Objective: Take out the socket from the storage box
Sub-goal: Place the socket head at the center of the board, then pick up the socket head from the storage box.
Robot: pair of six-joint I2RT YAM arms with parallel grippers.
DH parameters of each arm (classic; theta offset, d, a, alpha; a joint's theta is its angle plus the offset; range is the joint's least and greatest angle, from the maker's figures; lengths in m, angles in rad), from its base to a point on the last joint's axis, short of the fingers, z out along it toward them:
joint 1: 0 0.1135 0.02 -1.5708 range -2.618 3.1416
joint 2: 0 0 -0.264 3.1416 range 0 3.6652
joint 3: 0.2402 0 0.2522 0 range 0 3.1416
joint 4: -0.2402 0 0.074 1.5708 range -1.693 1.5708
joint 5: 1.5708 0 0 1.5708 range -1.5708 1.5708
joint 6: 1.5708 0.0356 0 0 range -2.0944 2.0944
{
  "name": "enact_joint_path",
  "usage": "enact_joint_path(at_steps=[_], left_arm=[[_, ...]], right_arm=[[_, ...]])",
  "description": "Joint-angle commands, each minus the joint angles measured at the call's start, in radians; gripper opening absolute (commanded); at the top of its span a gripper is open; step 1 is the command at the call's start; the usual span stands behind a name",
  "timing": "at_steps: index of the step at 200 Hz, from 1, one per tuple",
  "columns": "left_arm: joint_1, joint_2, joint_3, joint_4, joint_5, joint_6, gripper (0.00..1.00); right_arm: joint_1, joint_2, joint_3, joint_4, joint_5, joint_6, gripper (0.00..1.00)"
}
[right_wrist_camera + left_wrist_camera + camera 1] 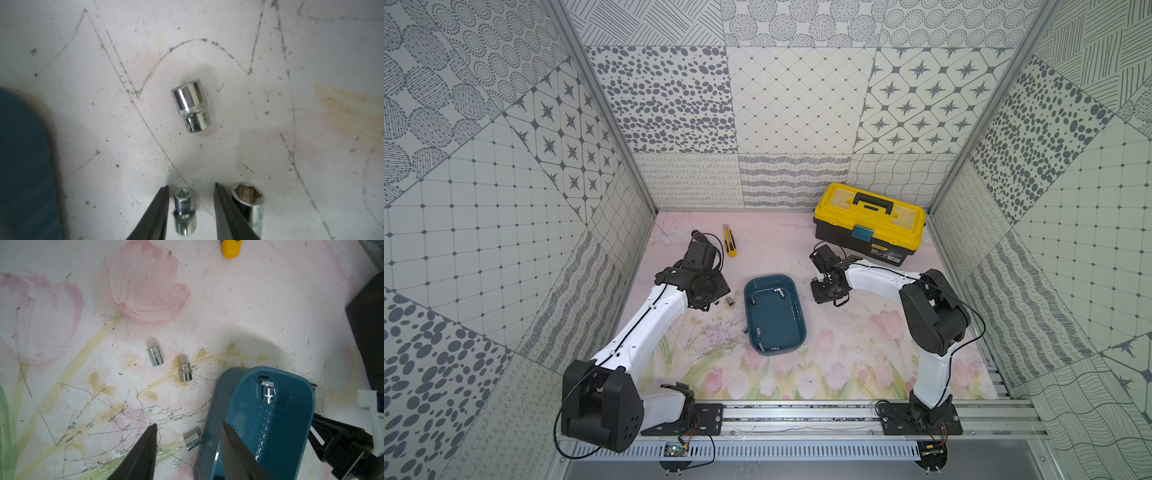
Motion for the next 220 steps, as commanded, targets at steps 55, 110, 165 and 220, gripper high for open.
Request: enact_joint_path(at_steps=[55,110,165,220], left_arm=[[0.0,-0.01,0.012,0.003,0.014,0.005,0.53],[0.001,-0.004,0.031,0.004,0.065,0.02,0.54],[-0.101,0.015,0.077,-0.02,0.082,0.009,0.54],[-0.316,0.108,0.089,0.06,0.038,-0.077,0.54]], right_arm=[[-0.002,-0.149,-0.047,0.052,-0.046,-0.008,0.41],[-0.003,-0.285,-0.056,0.031,-0.066,-0.015,0.42],[-0.011,-0.438,-0.112,0.032,-0.101,0.0,0.44],[-0.04,-0.546,-0.215,0.066,-0.126,0.03,0.47]])
